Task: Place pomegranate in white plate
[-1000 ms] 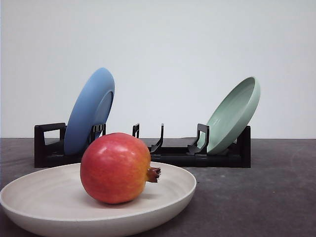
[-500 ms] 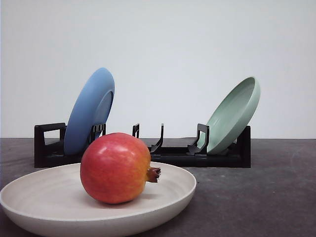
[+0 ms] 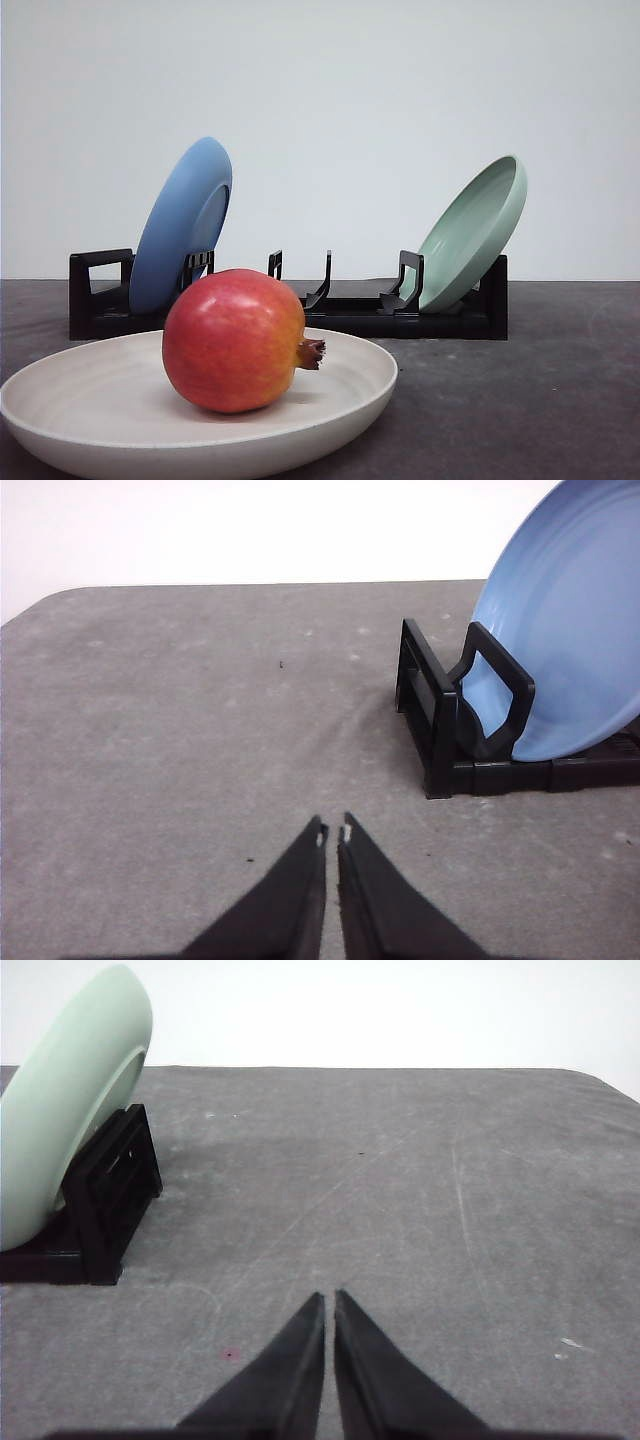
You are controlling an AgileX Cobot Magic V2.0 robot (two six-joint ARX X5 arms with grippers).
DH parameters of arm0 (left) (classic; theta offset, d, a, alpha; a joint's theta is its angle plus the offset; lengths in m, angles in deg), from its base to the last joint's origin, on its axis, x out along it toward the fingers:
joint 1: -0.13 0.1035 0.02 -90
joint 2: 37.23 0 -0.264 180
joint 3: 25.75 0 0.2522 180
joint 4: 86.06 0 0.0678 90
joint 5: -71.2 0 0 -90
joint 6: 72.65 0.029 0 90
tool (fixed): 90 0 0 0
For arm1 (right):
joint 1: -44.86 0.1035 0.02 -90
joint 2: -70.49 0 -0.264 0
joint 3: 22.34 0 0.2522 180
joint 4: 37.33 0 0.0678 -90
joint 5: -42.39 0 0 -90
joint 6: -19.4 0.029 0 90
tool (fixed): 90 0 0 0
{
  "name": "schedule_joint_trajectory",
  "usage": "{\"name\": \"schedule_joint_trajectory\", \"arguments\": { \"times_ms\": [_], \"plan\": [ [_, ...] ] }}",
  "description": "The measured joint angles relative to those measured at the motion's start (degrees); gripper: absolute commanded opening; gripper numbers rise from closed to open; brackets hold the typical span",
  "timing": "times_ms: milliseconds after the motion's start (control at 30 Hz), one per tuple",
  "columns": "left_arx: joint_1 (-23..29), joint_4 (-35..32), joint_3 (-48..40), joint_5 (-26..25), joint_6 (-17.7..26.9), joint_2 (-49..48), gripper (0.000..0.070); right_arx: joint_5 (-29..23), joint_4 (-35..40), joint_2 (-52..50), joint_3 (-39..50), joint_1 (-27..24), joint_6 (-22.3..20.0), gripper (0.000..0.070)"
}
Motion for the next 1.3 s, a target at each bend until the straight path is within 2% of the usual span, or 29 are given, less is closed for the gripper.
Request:
{"name": "schedule_joint_trajectory", "arguments": {
  "times_ms": [1300],
  "plan": [
    [0.0,0.0,0.0,0.0,0.0,0.0,0.0,0.0,0.0,0.0,0.0,0.0,0.0,0.0013]
  ]
}}
